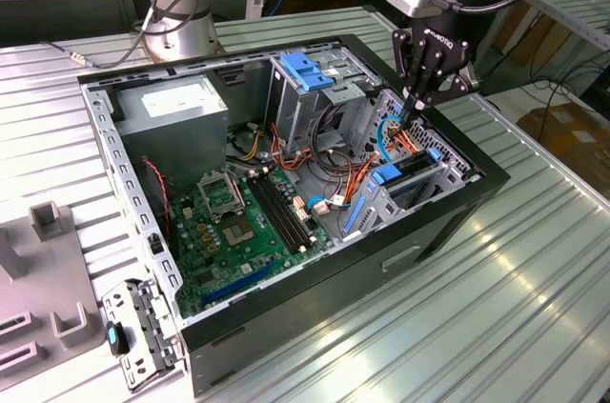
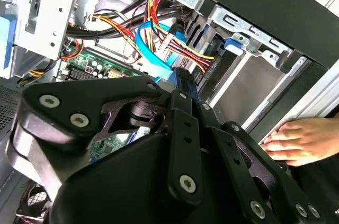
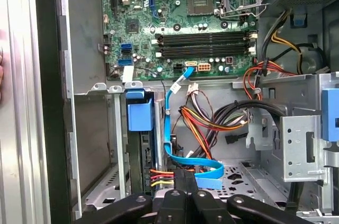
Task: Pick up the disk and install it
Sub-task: 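Insert the second disk wire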
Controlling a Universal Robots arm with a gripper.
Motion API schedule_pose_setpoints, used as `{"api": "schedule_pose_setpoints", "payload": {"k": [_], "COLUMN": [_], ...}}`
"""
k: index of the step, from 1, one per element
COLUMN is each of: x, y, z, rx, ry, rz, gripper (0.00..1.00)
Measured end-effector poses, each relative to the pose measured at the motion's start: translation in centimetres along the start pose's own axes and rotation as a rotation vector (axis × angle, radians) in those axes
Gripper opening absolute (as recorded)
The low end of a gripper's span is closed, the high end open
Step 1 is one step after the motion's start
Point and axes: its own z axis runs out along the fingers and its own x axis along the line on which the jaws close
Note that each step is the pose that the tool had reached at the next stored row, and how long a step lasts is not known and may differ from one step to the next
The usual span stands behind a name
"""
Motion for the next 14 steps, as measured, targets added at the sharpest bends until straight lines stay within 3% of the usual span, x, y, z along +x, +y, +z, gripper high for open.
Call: {"api": "schedule_pose_setpoints", "payload": {"k": [4, 5, 7, 10, 12, 14], "x": [-0.02, -0.02, -0.03, -0.05, -0.06, -0.07], "y": [0.0, 0.0, 0.0, 0.01, 0.01, 0.01], "z": [0.18, 0.22, 0.37, 0.53, 0.63, 0.76], "rx": [0.0004, 0.0005, 0.0007, 0.0008, 0.0008, 0.001], "ry": [0.0074, 0.0091, 0.0133, 0.0159, 0.0169, 0.0196], "rz": [0.0, 0.0, 0.0, 0.0, -0.001, -0.001], "gripper": [0.11, 0.17, 0.17, 0.17, 0.24, 0.24]}}
